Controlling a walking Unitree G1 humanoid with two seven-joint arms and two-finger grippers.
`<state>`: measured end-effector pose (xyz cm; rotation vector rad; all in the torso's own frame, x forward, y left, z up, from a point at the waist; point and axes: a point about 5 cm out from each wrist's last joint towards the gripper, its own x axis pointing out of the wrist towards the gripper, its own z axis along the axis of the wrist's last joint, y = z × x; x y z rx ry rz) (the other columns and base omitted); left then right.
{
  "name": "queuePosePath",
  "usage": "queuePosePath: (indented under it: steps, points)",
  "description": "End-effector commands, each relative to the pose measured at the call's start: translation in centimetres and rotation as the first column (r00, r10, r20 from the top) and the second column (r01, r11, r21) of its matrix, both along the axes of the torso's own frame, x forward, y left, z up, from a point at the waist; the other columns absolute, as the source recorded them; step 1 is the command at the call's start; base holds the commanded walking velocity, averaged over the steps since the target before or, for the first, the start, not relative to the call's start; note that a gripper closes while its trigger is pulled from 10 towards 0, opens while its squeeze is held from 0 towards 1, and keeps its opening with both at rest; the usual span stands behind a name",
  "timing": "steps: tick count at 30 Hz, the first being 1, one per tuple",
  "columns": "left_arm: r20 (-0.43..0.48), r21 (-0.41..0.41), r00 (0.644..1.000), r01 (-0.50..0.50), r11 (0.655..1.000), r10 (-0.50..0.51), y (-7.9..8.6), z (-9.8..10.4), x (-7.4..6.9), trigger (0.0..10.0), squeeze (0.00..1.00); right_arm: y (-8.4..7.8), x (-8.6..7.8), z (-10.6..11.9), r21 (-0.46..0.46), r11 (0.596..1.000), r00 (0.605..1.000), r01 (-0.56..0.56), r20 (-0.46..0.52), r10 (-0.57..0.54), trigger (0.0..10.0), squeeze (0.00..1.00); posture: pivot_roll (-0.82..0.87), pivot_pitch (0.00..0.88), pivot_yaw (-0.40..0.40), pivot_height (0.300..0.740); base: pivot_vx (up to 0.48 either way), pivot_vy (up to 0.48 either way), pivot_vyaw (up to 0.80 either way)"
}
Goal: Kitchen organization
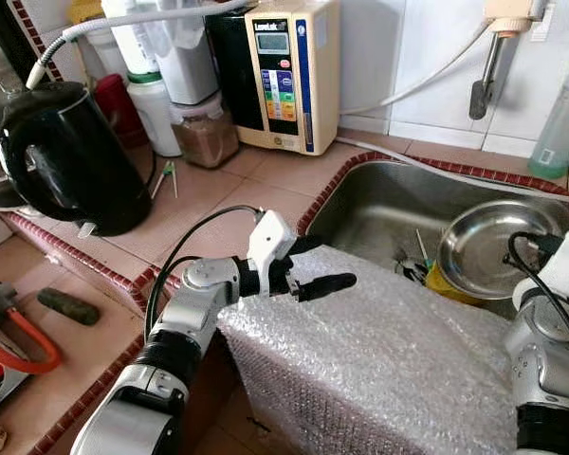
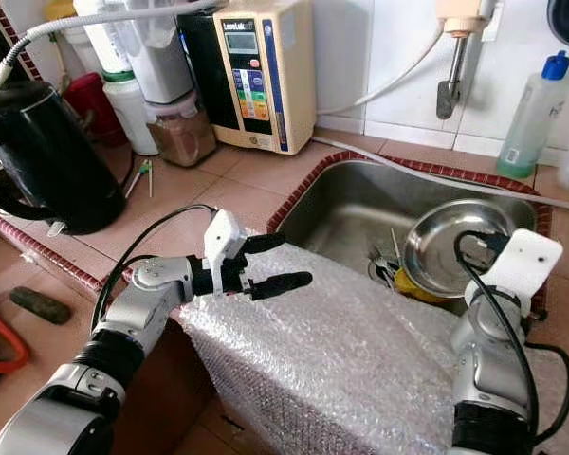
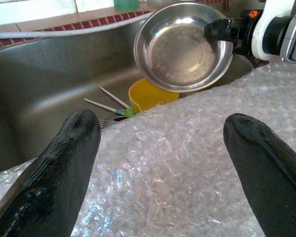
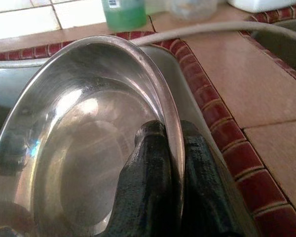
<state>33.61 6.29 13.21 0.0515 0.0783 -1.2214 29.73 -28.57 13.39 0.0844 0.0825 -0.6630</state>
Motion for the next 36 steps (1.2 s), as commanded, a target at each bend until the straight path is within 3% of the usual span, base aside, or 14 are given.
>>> queuePosePath:
  steps: [1, 2, 3, 4, 5, 25, 28, 31, 34, 36]
  points:
    - [0.020, 0.019, 1.000, 0.005, 1.000, -0.005, 0.4, 0.3, 0.0, 10.0, 1.00, 0.3, 0.0, -0.8, 0.033, 0.999, 1.000, -0.001, -0.027, 0.002, 0.0, 0.00, -0.01, 0.000, 0.157, 0.740, 0.000, 0.000, 0.00]
    - [0.020, 0.021, 1.000, 0.005, 1.000, -0.005, 0.4, 0.3, 0.0, 10.0, 1.00, 0.3, 0.0, -0.9, 0.033, 0.999, 0.999, 0.003, -0.034, -0.002, 0.0, 0.00, -0.01, 0.000, 0.157, 0.740, 0.000, 0.000, 0.00]
    - [0.021, 0.023, 1.000, 0.005, 1.000, -0.006, 0.4, 0.3, 0.0, 10.0, 1.00, 0.3, 0.0, -1.0, 0.032, 0.999, 0.999, 0.008, -0.042, -0.007, 0.5, 0.09, -0.01, 0.000, 0.157, 0.740, 0.000, 0.000, 0.00]
    - [0.021, 0.024, 1.000, 0.005, 1.000, -0.006, 0.5, 0.3, 0.0, 10.0, 1.00, 0.3, 0.0, -1.2, 0.042, 0.999, 0.999, 0.012, -0.047, -0.010, 4.2, 0.74, -0.01, 0.000, 0.156, 0.740, 0.000, 0.000, 0.00]
    - [0.023, 0.027, 1.000, 0.006, 1.000, -0.006, 0.5, 0.2, 0.0, 10.0, 1.00, 0.3, 0.0, -1.5, 0.063, 0.998, 0.998, 0.019, -0.059, -0.015, 10.0, 1.00, -0.01, 0.000, 0.156, 0.740, 0.000, 0.000, 0.00]
    - [0.052, 0.039, 0.998, -0.033, 0.999, 0.031, 0.1, 0.3, 0.3, 10.0, 1.00, 0.6, -0.3, -2.9, 0.152, 0.988, 0.996, 0.035, -0.088, -0.021, 10.0, 1.00, -0.02, 0.000, 0.157, 0.740, 0.000, 0.000, 0.00]
    - [0.062, 0.018, 0.995, -0.075, 0.997, 0.073, 0.2, 0.5, 0.5, 10.0, 1.00, 0.9, -0.1, -2.0, 0.108, 0.994, 0.999, 0.002, -0.052, 0.004, 10.0, 1.00, -0.02, 0.000, 0.151, 0.740, 0.000, 0.000, 0.00]
    - [0.082, -0.025, 0.982, -0.168, 0.986, 0.169, 0.4, 1.1, 1.3, 10.0, 1.00, 1.6, 0.0, -0.6, -0.032, 0.998, 0.998, -0.047, -0.038, 0.045, 10.0, 1.00, -0.02, 0.000, 0.141, 0.740, 0.000, 0.000, 0.00]
    - [0.090, -0.041, 0.973, -0.209, 0.977, 0.212, 0.6, 1.3, 1.6, 10.0, 1.00, 1.9, 0.0, -0.2, -0.082, 0.994, 0.997, -0.067, -0.038, 0.064, 10.0, 1.00, -0.02, 0.000, 0.137, 0.740, 0.000, 0.000, 0.00]
    - [0.102, -0.077, 0.946, -0.300, 0.951, 0.307, 0.9, 1.8, 2.2, 10.0, 1.00, 2.1, 0.0, 0.8, -0.197, 0.975, 0.995, -0.102, -0.028, 0.098, 10.0, 1.00, -0.02, 0.000, 0.129, 0.740, 0.000, 0.000, 0.00]
